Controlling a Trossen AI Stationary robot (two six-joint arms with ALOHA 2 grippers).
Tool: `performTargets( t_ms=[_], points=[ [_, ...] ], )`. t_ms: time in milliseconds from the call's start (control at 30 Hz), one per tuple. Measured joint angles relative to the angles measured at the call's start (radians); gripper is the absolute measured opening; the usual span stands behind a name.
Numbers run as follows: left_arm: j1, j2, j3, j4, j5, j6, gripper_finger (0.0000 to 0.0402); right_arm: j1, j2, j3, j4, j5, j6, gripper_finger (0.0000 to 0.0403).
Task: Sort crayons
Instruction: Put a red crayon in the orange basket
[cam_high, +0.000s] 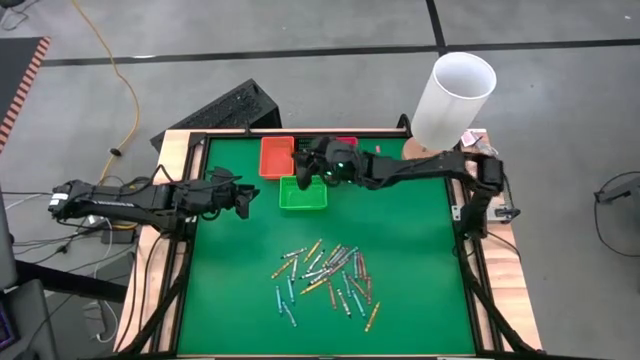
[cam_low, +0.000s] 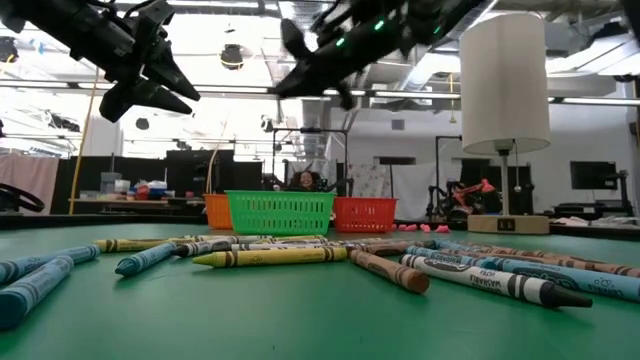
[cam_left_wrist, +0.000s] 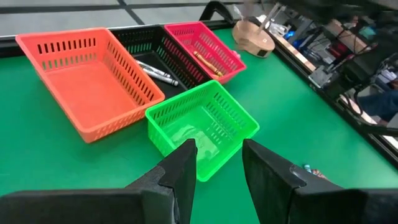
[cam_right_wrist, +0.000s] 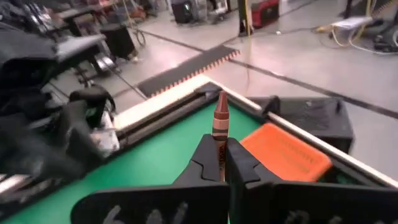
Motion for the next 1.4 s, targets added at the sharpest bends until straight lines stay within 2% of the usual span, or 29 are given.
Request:
performTargets(
  t_ms=[133, 333, 567, 767, 967, 1167, 1400],
  points=[
    [0.000, 0.000, 0.000, -0.003, 0.000, 0.001, 0.0119, -0.045, 0.105, 0.060, 0.057, -0.025, -0.025, 0.0000],
    [-0.002, 0.000, 0.000, -0.014, 0.000, 0.005, 0.0119, -0.093, 0.251, 0.206, 0.050, -0.049, -0.037, 0.0000],
    [-0.003, 0.000, 0.000, -0.025, 0.001, 0.005, 0.0119, -0.130, 0.377, 0.361, -0.073, -0.065, -0.022, 0.0002],
    [-0.003, 0.000, 0.000, -0.034, 0.003, 0.005, 0.0119, -0.149, 0.439, 0.420, -0.165, -0.062, 0.000, 0.0035],
    [-0.004, 0.000, 0.000, -0.044, 0.003, 0.005, 0.0119, -0.165, 0.440, 0.428, -0.221, -0.079, 0.030, 0.0084],
    [-0.004, 0.000, 0.000, -0.044, 0.000, 0.005, 0.0119, -0.175, 0.381, 0.427, -0.251, -0.088, 0.009, 0.0108],
    [-0.004, 0.000, 0.000, -0.044, 0.011, 0.008, 0.0119, -0.163, 0.202, 0.427, -0.554, -0.139, -0.107, 0.0113]
  ],
)
